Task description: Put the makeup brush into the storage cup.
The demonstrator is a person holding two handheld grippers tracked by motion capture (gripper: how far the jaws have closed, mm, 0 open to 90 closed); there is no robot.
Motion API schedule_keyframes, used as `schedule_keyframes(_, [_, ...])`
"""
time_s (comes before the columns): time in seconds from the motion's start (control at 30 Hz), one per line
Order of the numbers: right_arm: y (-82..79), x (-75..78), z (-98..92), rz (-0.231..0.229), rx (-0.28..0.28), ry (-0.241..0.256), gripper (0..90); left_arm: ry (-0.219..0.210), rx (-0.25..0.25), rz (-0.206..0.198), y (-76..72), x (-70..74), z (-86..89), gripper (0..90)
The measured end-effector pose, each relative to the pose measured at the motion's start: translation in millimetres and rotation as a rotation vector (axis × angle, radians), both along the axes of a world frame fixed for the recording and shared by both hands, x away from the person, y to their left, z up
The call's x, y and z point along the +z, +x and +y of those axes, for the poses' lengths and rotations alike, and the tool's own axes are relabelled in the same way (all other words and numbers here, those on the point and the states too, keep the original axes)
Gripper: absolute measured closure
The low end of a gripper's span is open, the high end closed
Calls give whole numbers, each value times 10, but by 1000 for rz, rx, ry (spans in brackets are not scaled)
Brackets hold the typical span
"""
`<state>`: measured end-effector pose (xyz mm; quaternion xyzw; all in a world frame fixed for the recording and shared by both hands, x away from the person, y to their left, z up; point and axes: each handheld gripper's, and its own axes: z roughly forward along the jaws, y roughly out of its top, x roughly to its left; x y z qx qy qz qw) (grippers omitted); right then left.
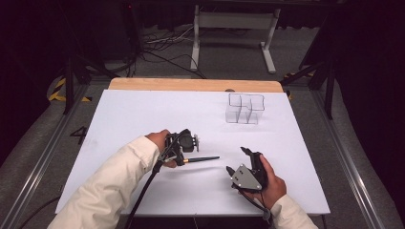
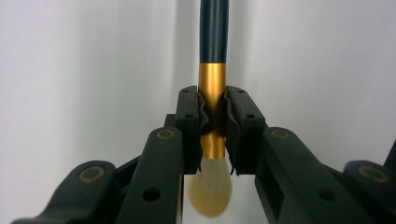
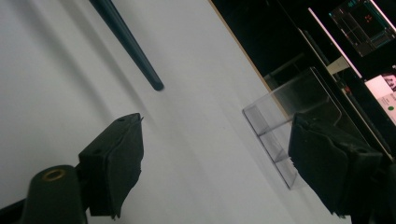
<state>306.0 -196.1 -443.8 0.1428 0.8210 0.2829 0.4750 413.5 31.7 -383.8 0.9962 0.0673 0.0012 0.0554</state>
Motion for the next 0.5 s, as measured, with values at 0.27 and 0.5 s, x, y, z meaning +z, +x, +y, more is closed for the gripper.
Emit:
schedule_keyframes(0.27, [8, -26, 234, -43, 37, -60, 213, 7, -12, -5, -1, 21, -123, 768])
schedule_keyframes(0.5, [-5, -112, 483, -102, 57, -180, 314, 14, -16, -5, -14, 49, -294, 768])
